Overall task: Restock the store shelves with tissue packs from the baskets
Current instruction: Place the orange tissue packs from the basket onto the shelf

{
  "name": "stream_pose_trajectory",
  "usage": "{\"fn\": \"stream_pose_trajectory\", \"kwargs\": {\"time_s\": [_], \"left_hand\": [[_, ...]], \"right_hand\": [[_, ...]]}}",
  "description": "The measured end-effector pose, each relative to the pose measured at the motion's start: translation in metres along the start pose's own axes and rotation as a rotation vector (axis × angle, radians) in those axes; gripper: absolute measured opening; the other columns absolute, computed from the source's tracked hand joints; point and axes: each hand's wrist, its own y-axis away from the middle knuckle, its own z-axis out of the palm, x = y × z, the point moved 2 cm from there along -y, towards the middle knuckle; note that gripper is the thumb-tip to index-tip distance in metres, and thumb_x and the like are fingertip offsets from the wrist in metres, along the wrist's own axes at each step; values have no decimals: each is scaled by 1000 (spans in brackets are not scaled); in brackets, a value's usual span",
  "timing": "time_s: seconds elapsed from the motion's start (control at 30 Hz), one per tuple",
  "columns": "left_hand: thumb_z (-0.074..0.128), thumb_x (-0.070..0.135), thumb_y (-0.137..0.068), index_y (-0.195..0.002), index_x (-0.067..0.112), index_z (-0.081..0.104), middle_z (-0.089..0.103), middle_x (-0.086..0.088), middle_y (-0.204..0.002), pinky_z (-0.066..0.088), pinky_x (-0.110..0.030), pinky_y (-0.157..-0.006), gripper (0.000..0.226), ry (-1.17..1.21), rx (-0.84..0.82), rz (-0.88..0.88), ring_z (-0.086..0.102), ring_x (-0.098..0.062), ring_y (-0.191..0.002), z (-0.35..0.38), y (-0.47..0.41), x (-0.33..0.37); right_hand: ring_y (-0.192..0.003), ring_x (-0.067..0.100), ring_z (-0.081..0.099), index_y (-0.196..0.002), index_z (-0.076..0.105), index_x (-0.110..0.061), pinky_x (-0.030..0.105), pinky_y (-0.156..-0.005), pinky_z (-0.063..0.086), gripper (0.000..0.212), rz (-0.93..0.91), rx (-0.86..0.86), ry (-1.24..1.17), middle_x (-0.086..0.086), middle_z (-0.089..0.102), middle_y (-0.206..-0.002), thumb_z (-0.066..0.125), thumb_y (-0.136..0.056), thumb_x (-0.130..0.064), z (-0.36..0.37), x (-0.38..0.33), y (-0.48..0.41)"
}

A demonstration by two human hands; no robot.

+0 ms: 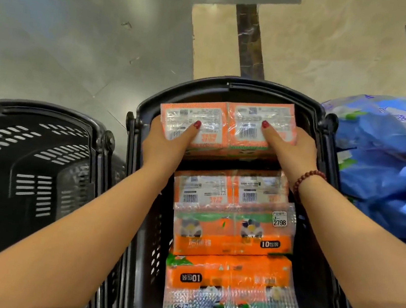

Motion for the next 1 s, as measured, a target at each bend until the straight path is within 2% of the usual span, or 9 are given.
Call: {"fn": "stream_pose_trajectory", "kwargs": {"time_s": [0.17, 0.3, 0.43, 0.53, 0.6, 0.7, 0.8, 0.9, 1.0], "left_hand": [[76, 42, -76, -114, 31, 52, 66, 11, -110, 51, -38, -96, 46, 20, -34, 32, 64, -9, -103, -13, 24, 8], [80, 45, -68, -116, 30, 55, 69, 13, -108, 55, -25, -84, 56, 54, -51, 102, 67, -1, -96, -40, 56, 29], [83, 43, -60, -120, 22, 52, 69, 7, -111, 55, -29, -85, 70, 97, -98, 88, 68, -7, -100, -71, 108, 41], [80, 42, -60, -123, 19, 53, 70, 5, -109, 58, -26, -80, 72, 114, -145, 24, 69, -6, -96, -88, 146, 45], [79, 46, -61, -123, 22, 55, 70, 5, -109, 59, -30, -80, 71, 90, -159, -26, 69, -9, -97, -97, 163, 47], [77, 58, -60, -116, 22, 61, 72, 2, -107, 56, -44, -85, 69, 87, -174, -124, 69, -19, -98, -109, 175, 48], [74, 62, -67, -106, 28, 66, 73, 2, -100, 57, -46, -79, 53, 46, -170, -190, 69, -22, -93, -120, 184, 48], [74, 41, -79, -91, 37, 64, 72, 9, -91, 56, -37, -71, 16, 48, -132, -177, 69, -16, -87, -131, 191, 47], [76, 27, -81, -82, 41, 63, 72, 16, -78, 51, -25, -56, 18, 103, -150, -164, 69, -2, -71, -145, 209, 54]], "right_hand": [[-97, 15, 67, -109, 67, -17, 42, -92, 53, 45, 2, 26, -65, -1, 71, -105, 73, -76, -47, -10, -10, 25], [-92, 8, 69, -102, 68, -23, 26, -80, 56, 32, -57, 83, -214, -6, 73, -98, 78, -75, -37, -31, -34, 69], [-91, 7, 69, -109, 63, -12, 19, -73, 56, 55, -37, 112, -300, -1, 72, -103, 79, -64, -39, -51, -49, 133], [-85, 1, 69, -111, 59, -10, 14, -64, 54, 58, 43, 111, -323, -3, 70, -102, 81, -63, -34, -56, -55, 176], [-83, 1, 69, -107, 62, -12, 17, -67, 56, 58, 92, 108, -327, -4, 71, -99, 80, -60, -39, -57, -60, 198], [-88, 10, 70, -96, 66, -20, 33, -80, 57, 35, 161, 112, -295, -4, 73, -96, 79, -70, -41, -58, -64, 219], [-85, 13, 66, -84, 66, -22, 34, -79, 53, 31, 223, 177, -188, -4, 71, -89, 76, -72, -49, -56, -65, 235], [-73, 10, 63, -73, 61, -22, 25, -64, 47, 26, 275, 231, -143, -9, 66, -75, 78, -72, -42, -54, -67, 257], [-64, 4, 63, -69, 63, -22, 21, -54, 46, 22, 286, 293, -185, -14, 67, -67, 81, -72, -35, -58, -71, 287]]}}
